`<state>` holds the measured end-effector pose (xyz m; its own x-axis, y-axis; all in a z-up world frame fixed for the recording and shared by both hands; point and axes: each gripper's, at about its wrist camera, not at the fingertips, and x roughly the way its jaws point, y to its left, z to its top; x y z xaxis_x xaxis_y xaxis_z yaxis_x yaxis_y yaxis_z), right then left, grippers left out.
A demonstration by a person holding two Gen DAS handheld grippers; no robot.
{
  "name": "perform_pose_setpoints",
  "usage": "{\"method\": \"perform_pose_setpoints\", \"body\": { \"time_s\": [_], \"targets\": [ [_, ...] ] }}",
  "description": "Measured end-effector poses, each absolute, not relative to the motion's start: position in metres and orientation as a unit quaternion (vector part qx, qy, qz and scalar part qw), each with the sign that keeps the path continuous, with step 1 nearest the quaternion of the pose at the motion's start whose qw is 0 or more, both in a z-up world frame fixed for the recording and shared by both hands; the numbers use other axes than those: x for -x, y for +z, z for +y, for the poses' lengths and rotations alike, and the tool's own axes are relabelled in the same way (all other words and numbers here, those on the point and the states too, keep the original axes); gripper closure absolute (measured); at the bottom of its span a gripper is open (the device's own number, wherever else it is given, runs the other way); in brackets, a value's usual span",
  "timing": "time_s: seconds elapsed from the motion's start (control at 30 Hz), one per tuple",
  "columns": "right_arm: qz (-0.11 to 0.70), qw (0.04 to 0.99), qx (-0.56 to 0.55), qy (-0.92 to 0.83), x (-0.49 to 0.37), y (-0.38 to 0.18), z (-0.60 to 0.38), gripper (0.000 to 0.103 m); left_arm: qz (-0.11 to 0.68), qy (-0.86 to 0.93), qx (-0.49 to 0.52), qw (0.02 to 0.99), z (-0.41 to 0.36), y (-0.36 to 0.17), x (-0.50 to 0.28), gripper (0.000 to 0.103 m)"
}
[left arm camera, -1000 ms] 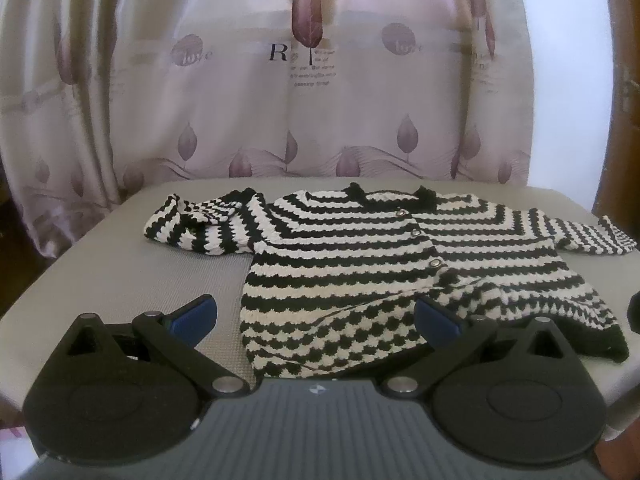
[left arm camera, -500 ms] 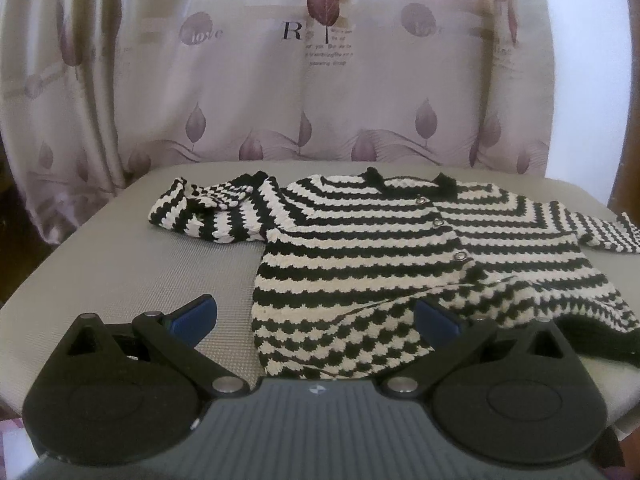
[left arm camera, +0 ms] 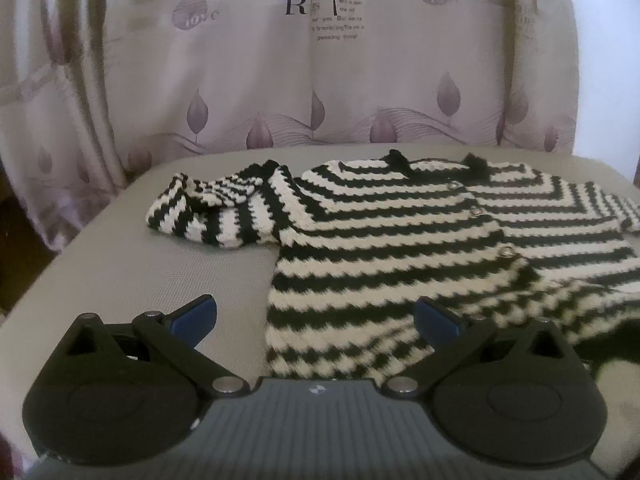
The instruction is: Fold small clothes
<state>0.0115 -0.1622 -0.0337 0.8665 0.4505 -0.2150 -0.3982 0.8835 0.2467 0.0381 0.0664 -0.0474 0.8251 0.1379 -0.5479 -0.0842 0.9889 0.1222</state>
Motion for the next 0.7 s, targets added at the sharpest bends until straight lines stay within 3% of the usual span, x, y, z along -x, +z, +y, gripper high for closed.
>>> {"method": "perform_pose_setpoints", "body": {
  "time_s": [0.3,0.53,0.7],
  "targets": [
    [0.167,0.955,-0.125,0.212,-0.045,-0.045,-0.178,0.000,0.270,0.097,-0.113,0.951,0.128,-0.048,-0.121,0.000],
    [0.198,0.949,-0.142,0.202,-0.067,-0.055,-0.186,0.000,0.241,0.097,-0.226,0.939,0.169,-0.045,-0.209,0.000],
    [0.200,0.949,-0.144,0.196,-0.072,-0.053,-0.188,0.000,0.284,0.088,-0.172,0.939,0.228,-0.031,-0.281,0.000]
  ]
}}
